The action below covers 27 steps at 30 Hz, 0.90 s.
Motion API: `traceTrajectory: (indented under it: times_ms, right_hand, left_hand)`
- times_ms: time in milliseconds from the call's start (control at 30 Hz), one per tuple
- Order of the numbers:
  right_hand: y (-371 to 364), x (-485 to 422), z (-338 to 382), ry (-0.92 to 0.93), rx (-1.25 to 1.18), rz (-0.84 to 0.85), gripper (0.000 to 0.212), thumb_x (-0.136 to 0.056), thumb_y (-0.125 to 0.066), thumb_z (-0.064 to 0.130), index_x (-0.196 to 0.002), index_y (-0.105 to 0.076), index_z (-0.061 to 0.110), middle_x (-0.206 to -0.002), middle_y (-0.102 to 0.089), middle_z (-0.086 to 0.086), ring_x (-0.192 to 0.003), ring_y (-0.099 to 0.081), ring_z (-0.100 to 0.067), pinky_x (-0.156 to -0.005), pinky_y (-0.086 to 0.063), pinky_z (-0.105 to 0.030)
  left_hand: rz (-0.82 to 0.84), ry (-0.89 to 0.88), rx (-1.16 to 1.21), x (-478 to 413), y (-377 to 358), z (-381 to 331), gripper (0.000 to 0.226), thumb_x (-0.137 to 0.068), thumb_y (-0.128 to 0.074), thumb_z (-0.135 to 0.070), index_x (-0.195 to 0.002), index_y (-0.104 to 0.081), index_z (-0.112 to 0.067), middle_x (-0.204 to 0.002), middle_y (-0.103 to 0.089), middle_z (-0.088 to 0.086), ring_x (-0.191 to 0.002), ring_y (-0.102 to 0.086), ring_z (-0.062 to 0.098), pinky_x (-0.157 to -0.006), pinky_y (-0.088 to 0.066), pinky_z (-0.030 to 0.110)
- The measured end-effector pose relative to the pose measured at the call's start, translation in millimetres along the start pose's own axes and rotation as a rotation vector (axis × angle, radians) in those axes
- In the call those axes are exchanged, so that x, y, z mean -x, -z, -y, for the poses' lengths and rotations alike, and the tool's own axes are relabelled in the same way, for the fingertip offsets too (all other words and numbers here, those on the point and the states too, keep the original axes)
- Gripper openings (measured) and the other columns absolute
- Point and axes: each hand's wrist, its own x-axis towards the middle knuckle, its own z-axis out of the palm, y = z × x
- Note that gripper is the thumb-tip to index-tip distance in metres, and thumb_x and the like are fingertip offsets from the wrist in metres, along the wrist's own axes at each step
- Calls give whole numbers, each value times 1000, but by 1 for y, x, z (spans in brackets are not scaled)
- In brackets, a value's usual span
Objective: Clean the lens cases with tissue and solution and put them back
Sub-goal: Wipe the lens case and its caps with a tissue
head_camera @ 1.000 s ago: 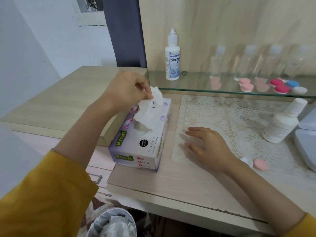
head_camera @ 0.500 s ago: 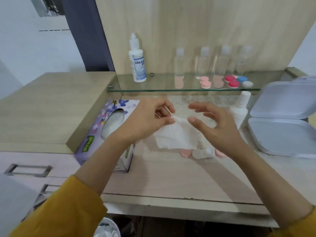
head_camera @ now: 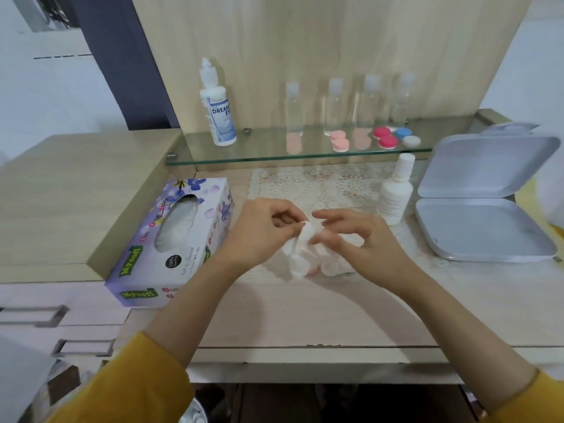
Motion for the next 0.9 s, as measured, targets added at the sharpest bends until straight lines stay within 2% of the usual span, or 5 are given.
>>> traceTrajectory:
  times_ms: [167, 400, 567, 700, 900]
  right_hand:
    - [2, 2, -5, 12, -11, 36, 7, -80, -69, 15, -83, -75, 16, -87, -72, 5, -85, -64, -1, -83, -43, -14]
    - [0, 5, -9, 24, -5, -80, 29, -72, -70, -6, -77, -71, 23, -72, -67, 3, -67, -60, -9, -67, -44, -11]
    - [1, 7, -9, -49, -102, -140, 33, -68, -71, -8, -69, -49, 16, -68, -58, 0, -59, -55, -12, -63, -49, -30]
    - [6, 9, -11, -62, -106, -159, 22, -73, -72, 1, -71, -53, 13, -70, -62, 0, -63, -59, -15, -66, -50, -27]
    - [22, 10, -23, -140, 462, 51, 22, -75, -72, 23, -96, -65, 24, -97, -61, 9, -75, -50, -11, -71, -41, -27]
  left_hand:
    - [13, 18, 110, 2, -2, 0, 16, -80, -66, -2, -79, -71, -17, -80, -70, -4, -76, -67, 13, -71, -53, 18]
    - [72, 179, 172, 9, -13, 6, 31, -69, -74, -34, -97, -66, -24, -91, -68, 0, -81, -65, 9, -80, -50, 20]
    - [39, 238, 397, 11, -19, 7, 26, -75, -70, 1, -87, -55, -17, -77, -66, 3, -68, -64, 15, -65, -50, 26]
    - [-19, 180, 476, 12, -17, 10, 24, -79, -63, 6, -79, -52, -15, -75, -62, 0, -71, -61, 18, -65, -47, 29]
    - [54, 98, 336, 11, -9, 19, 17, -81, -65, -9, -74, -67, -24, -78, -66, -17, -81, -55, 14, -77, -44, 27]
